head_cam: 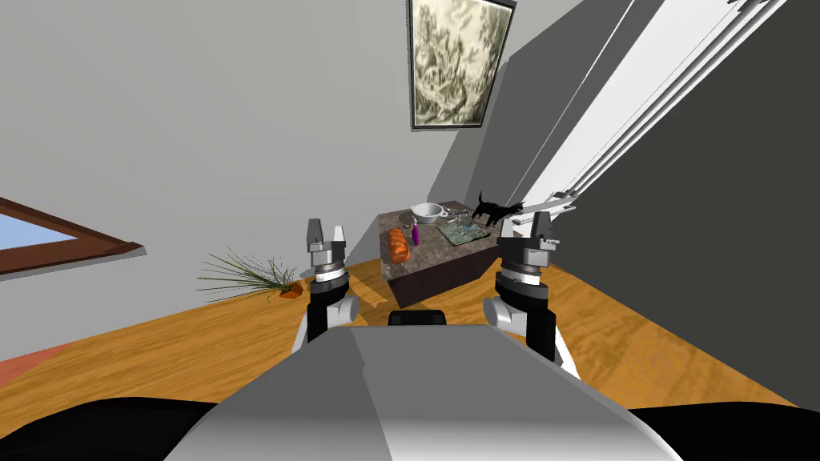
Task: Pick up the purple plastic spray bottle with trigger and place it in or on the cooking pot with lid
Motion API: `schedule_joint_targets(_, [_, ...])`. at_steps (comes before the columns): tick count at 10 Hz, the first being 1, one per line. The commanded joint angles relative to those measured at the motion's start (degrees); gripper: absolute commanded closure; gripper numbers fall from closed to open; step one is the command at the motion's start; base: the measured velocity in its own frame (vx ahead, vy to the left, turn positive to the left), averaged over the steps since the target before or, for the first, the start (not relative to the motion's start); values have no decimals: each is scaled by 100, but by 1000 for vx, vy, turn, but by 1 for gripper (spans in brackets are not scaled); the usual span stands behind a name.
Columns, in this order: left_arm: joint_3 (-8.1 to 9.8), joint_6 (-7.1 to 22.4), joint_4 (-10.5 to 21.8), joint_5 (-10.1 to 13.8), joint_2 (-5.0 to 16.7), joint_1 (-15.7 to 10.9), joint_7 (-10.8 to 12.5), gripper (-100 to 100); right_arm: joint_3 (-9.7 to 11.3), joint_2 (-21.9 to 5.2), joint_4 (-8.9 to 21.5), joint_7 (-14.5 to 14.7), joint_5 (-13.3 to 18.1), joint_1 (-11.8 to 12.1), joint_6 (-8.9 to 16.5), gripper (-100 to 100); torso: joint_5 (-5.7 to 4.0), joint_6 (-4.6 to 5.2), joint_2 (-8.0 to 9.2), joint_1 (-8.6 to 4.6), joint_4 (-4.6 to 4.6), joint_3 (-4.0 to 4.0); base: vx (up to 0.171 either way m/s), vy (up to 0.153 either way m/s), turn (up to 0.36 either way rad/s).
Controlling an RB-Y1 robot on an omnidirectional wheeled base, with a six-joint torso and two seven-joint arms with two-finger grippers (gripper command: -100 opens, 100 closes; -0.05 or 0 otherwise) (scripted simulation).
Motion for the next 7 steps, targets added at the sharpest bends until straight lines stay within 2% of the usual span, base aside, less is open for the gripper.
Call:
schedule_joint_targets(1, [7, 67, 20, 24, 215, -18, -29, -100, 0, 0, 0, 0, 0, 0, 0, 0, 0, 0, 0, 0, 0, 0, 0, -30, 9])
schedule_joint_targets(4, [31, 326, 97, 115, 652, -90, -148, -100, 1, 1, 0, 0, 0, 0, 0, 0, -7, 0, 2, -32, 0, 1, -9, -86, 23])
schedule_joint_targets(7, [67, 742, 227, 249, 959, -212, -352, -100, 1, 2, 0, 0, 0, 0, 0, 0, -13, 0, 7, -60, 1, 4, -23, -159, 31])
